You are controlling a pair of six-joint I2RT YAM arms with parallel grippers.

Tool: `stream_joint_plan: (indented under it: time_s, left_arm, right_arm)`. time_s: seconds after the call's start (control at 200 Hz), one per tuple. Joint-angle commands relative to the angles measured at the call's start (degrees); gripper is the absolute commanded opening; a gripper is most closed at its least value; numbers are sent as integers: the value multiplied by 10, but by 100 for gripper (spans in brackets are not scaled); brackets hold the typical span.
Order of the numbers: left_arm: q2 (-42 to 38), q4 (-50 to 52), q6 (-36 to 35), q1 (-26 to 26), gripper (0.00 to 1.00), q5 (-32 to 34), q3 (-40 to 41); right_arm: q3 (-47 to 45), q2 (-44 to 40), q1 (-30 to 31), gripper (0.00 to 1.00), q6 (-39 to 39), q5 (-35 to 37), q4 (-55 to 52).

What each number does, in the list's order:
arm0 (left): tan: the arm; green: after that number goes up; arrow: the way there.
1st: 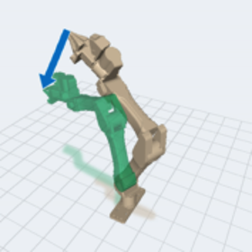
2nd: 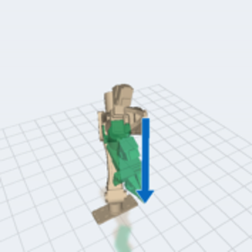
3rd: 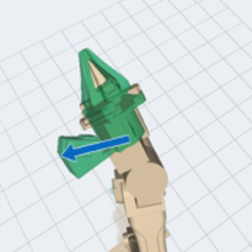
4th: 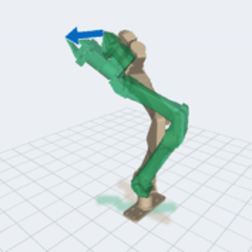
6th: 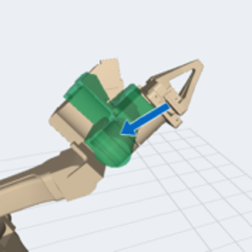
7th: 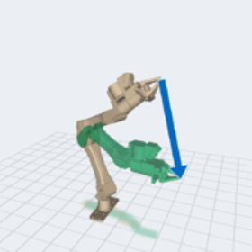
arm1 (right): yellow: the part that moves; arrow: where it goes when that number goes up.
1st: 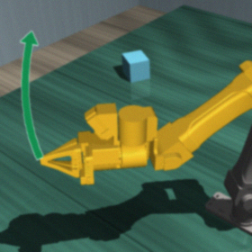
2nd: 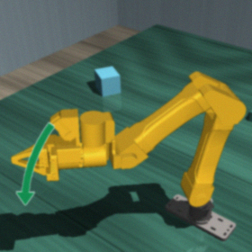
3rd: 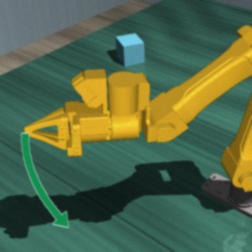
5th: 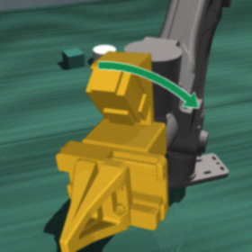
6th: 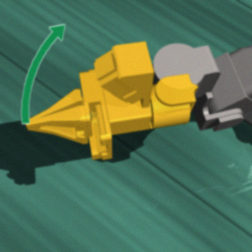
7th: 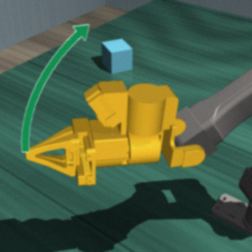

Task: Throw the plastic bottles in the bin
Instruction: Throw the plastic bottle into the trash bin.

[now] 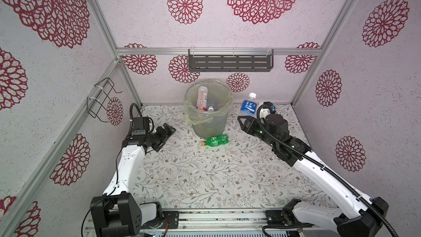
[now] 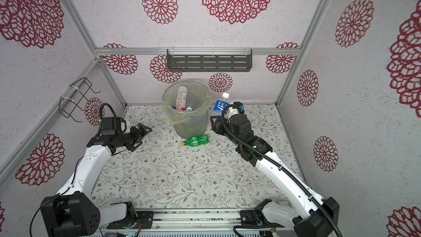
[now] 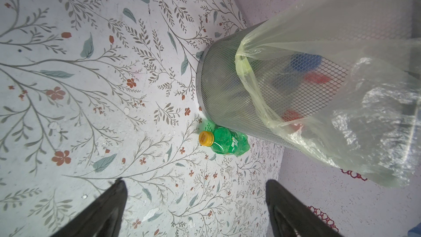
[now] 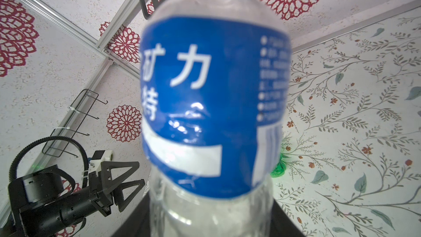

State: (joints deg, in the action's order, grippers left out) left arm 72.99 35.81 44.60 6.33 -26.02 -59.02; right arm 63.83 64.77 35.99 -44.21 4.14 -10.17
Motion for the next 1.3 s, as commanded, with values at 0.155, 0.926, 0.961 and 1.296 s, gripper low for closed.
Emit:
stream_joint_plan:
  time_s: [0.155,0.926,0.961,1.296]
  left_arm:
    - [-13,-10,-3,6,97,-2,8]
    - [-59,51,-20,3,97,6,-19]
    - [-63,52,-24,3,97,8,-18]
    - [-66,56,-20,2,97,-8,-11]
  right_arm:
    - [-28,-26,26,47,-14,33,36]
    - [709,472,56,99,21,150,-323]
    - [643,438,59,99,20,153,-287]
    - [271,195,63,99,23,156,-99]
